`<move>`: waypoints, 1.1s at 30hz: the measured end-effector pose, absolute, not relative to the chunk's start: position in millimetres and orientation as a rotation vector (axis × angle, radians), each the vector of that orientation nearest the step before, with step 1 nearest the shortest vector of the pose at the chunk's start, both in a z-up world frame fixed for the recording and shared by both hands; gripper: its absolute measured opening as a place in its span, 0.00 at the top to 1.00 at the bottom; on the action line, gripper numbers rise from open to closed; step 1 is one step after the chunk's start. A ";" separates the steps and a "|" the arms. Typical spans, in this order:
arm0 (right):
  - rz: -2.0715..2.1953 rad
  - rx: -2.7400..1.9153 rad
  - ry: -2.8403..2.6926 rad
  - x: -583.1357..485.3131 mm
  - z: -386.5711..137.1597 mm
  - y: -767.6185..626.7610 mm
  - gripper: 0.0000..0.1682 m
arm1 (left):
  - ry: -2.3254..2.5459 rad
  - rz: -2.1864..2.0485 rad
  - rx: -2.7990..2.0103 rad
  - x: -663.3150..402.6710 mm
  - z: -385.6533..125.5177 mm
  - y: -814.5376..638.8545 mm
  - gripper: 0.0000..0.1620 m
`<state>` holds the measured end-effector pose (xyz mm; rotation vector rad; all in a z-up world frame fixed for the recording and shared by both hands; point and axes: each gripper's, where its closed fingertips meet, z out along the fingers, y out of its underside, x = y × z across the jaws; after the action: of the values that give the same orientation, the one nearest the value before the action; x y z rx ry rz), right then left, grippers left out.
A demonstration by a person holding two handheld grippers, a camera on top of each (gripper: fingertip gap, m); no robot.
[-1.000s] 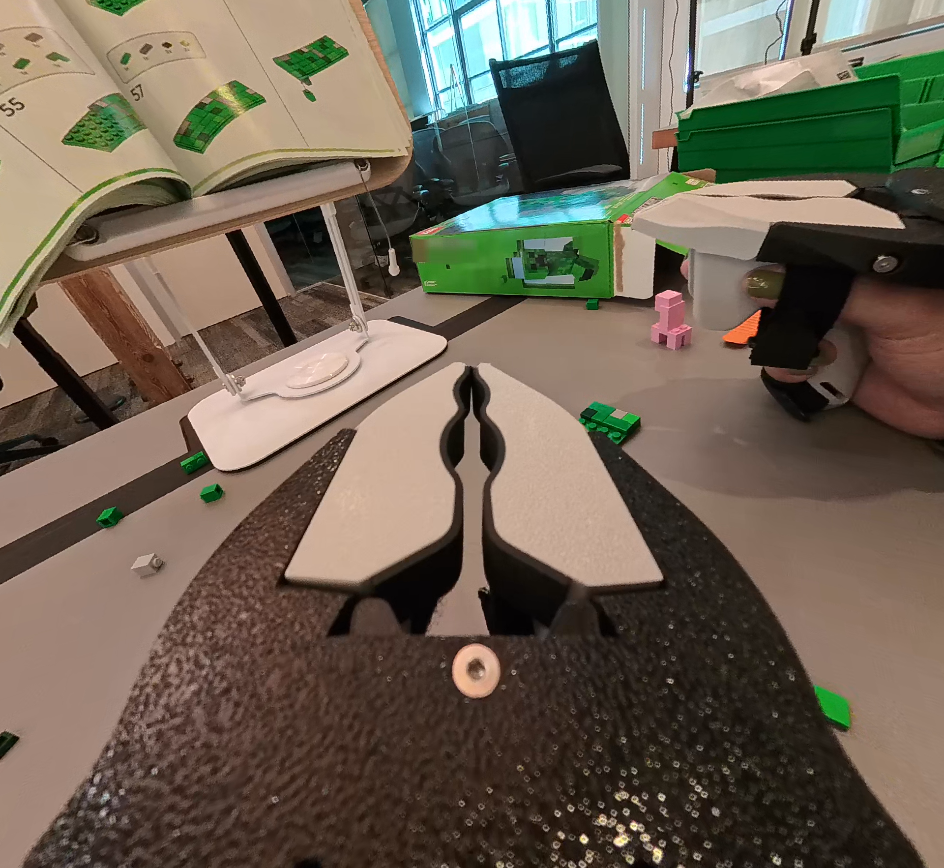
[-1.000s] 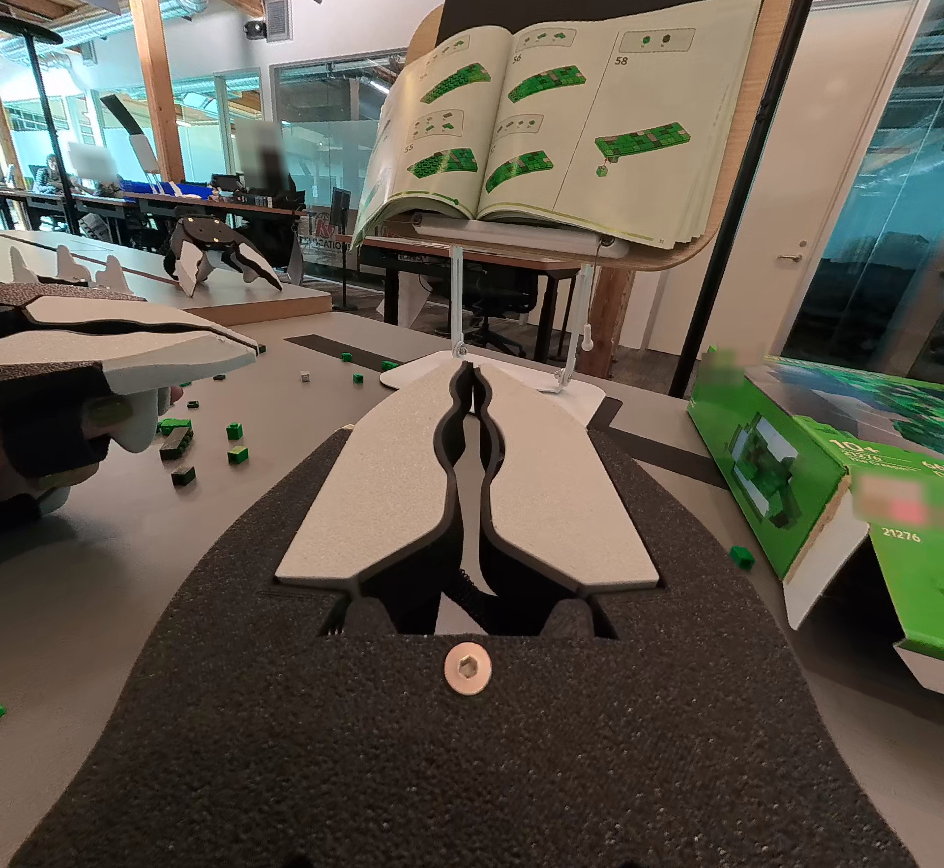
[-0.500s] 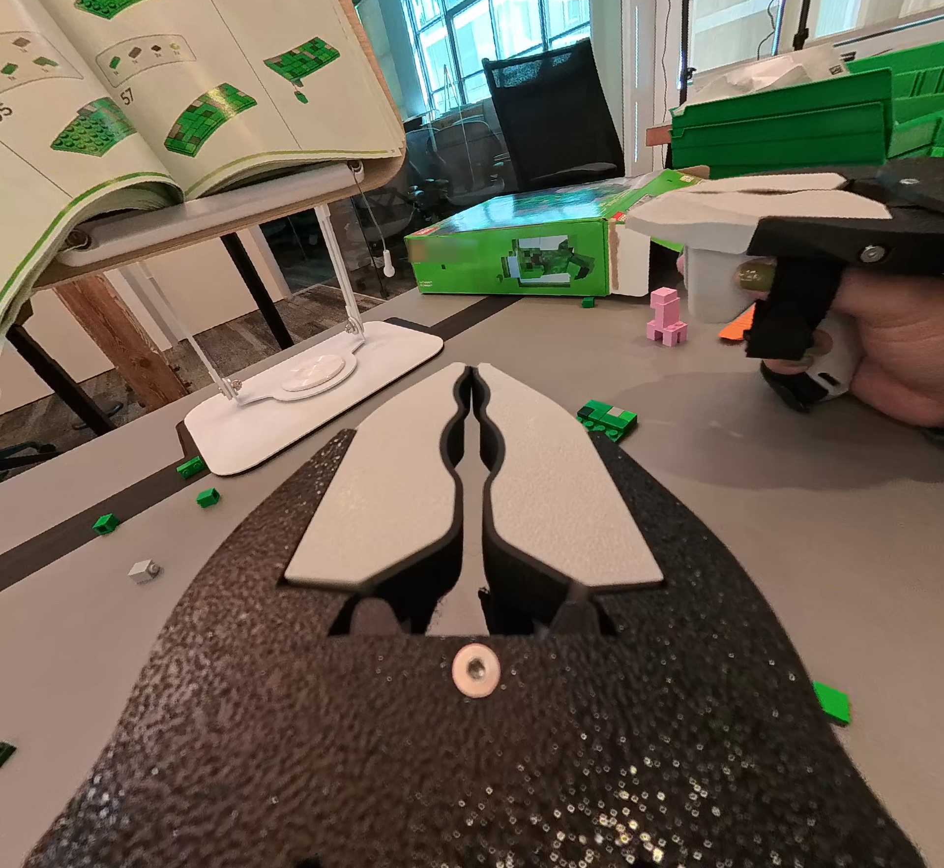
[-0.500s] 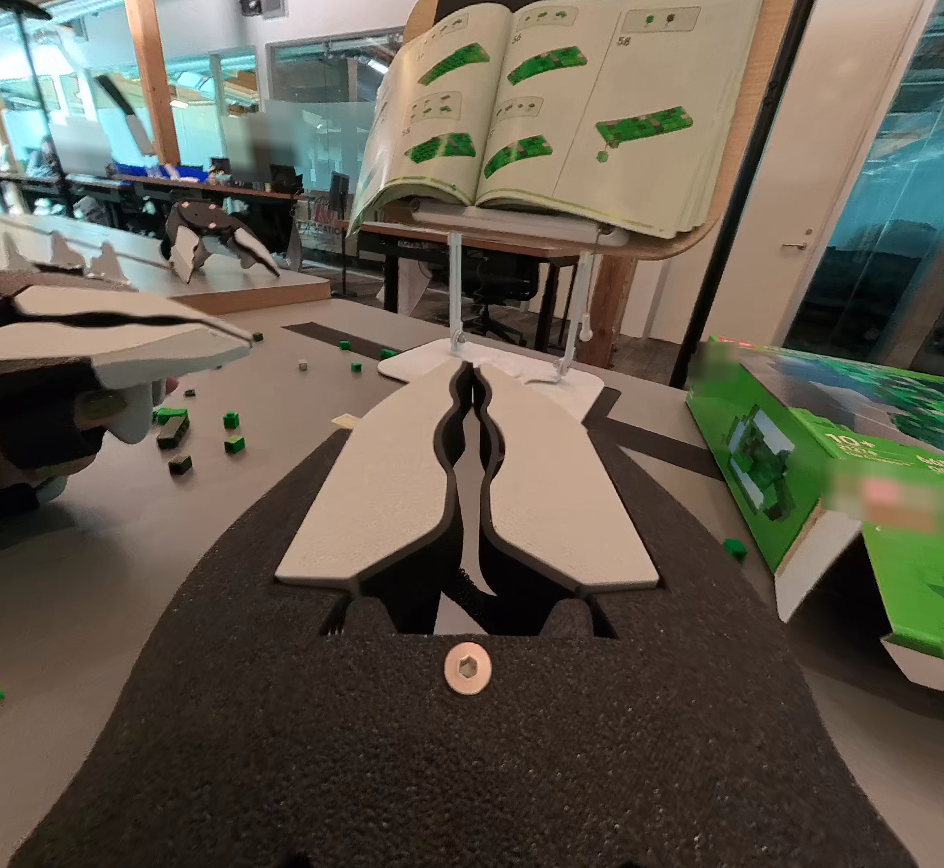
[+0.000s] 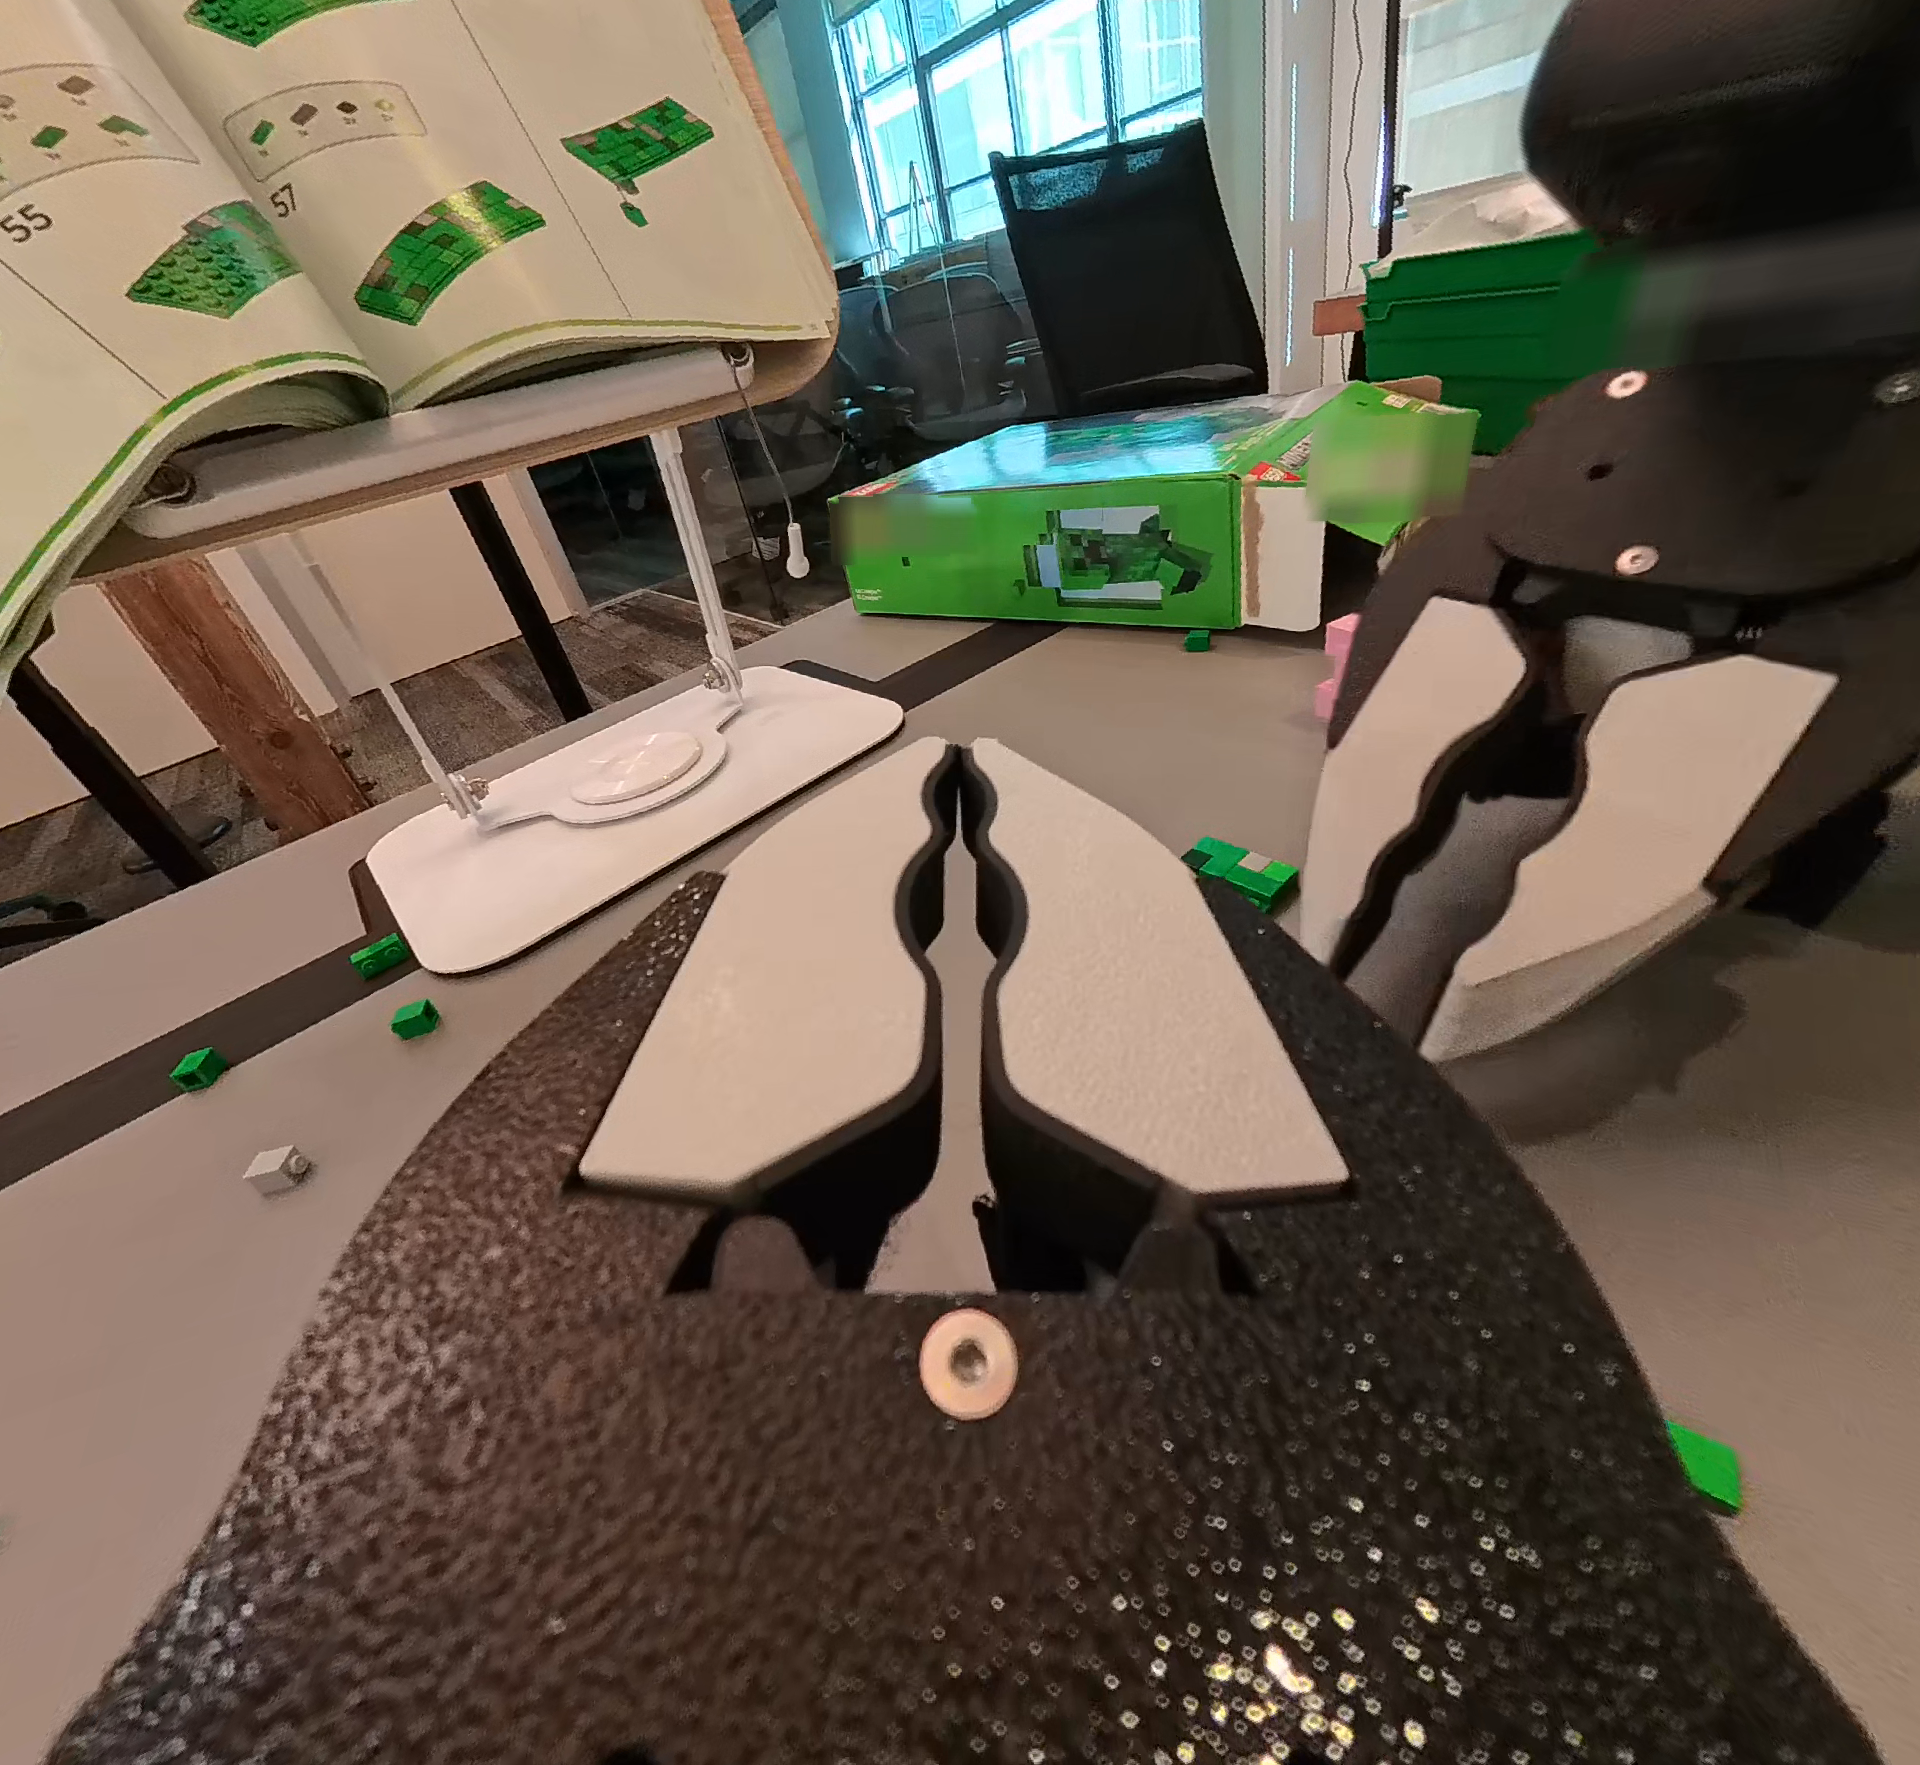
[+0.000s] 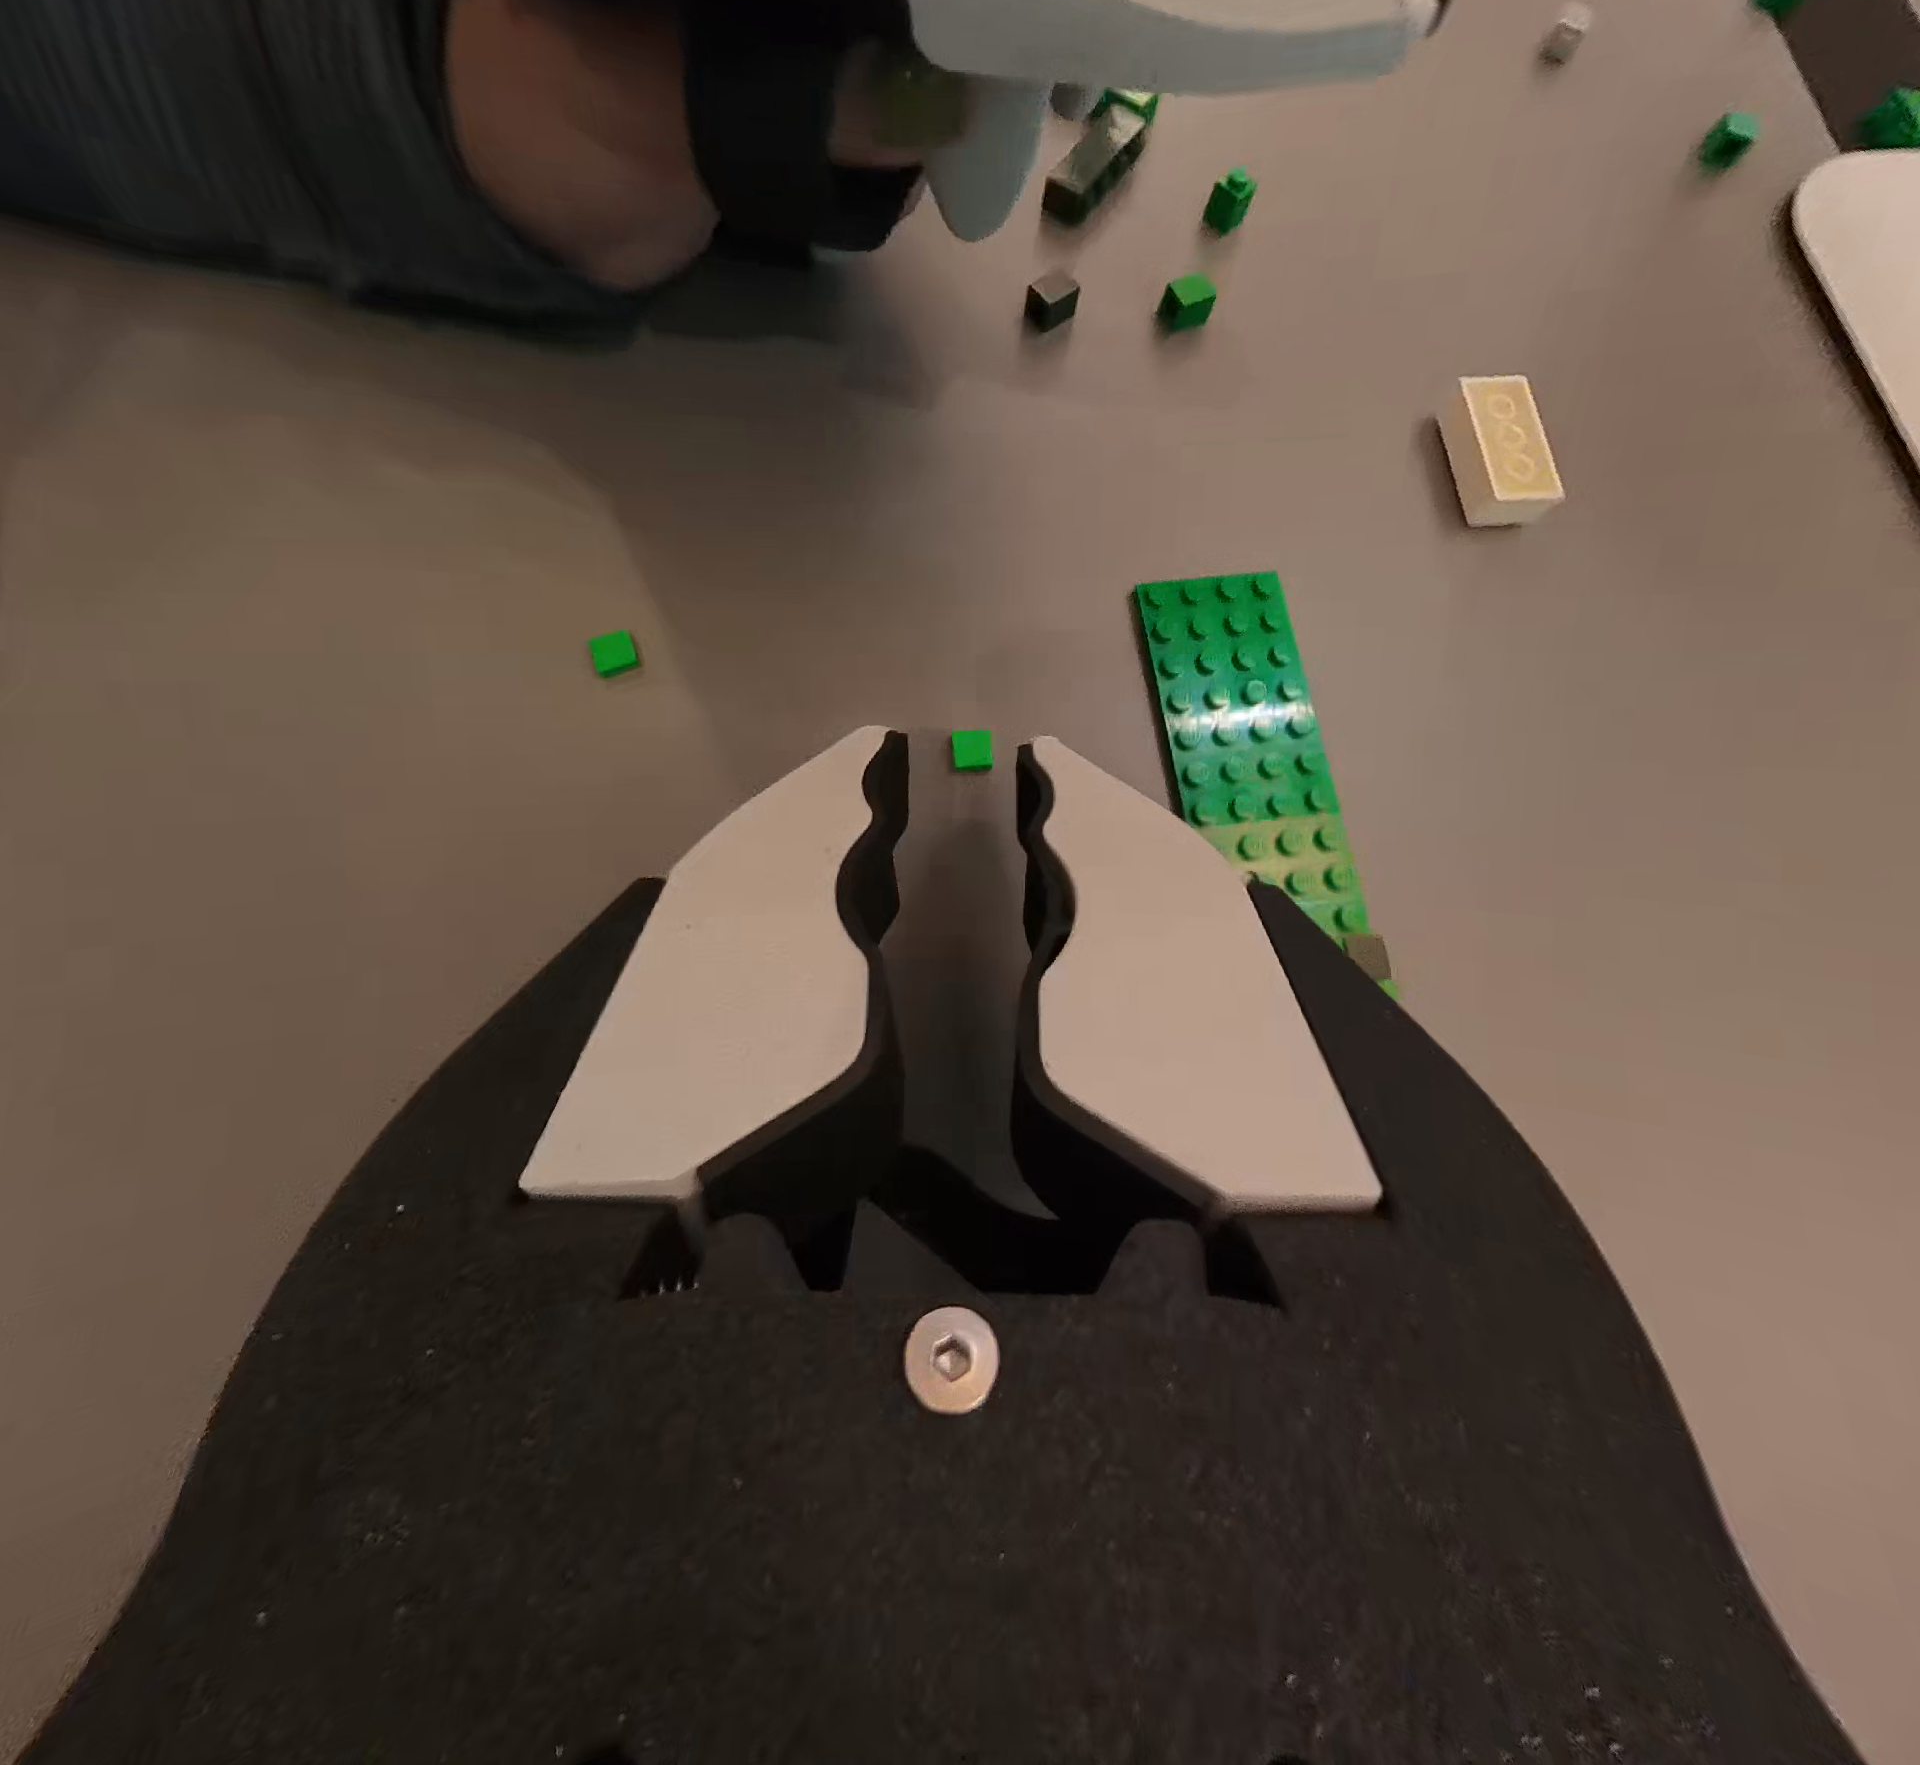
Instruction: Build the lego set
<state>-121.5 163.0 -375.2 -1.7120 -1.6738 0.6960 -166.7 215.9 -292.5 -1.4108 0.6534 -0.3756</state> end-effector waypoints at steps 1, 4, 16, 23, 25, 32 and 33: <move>0.706 -1.705 -1.706 -123.1 -376.6 163.0 0.88 | 0.653 -0.377 -1.411 -166.7 -292.4 216.0 1.00; 0.763 -1.728 -1.793 -125.8 -382.4 160.2 0.88 | 0.651 -0.381 -1.411 -166.7 -292.2 216.3 1.00; 0.707 -1.709 -1.886 -126.2 -390.2 163.3 0.96 | 0.652 -0.385 -1.413 -165.7 -292.3 217.5 1.00; 0.521 -1.727 -1.786 -94.8 -372.4 201.7 0.96 | 0.654 -0.386 -1.413 -165.1 -292.4 218.1 1.00; 0.494 -1.719 -1.803 -91.8 -373.8 205.9 0.96 | 0.657 -0.387 -1.415 -164.8 -292.7 218.1 1.00; 0.438 -1.707 -1.853 -93.2 -382.6 213.0 1.00 | 0.660 -0.387 -1.415 -164.3 -293.0 218.2 1.00; 0.447 -1.707 -1.851 -93.5 -382.2 212.7 1.00 | 0.659 -0.387 -1.415 -164.4 -293.0 218.2 1.00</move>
<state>-93.5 212.7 -382.2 -1.7066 -1.8514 0.4473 -164.4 218.2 -293.0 -1.4155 0.6595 -0.3866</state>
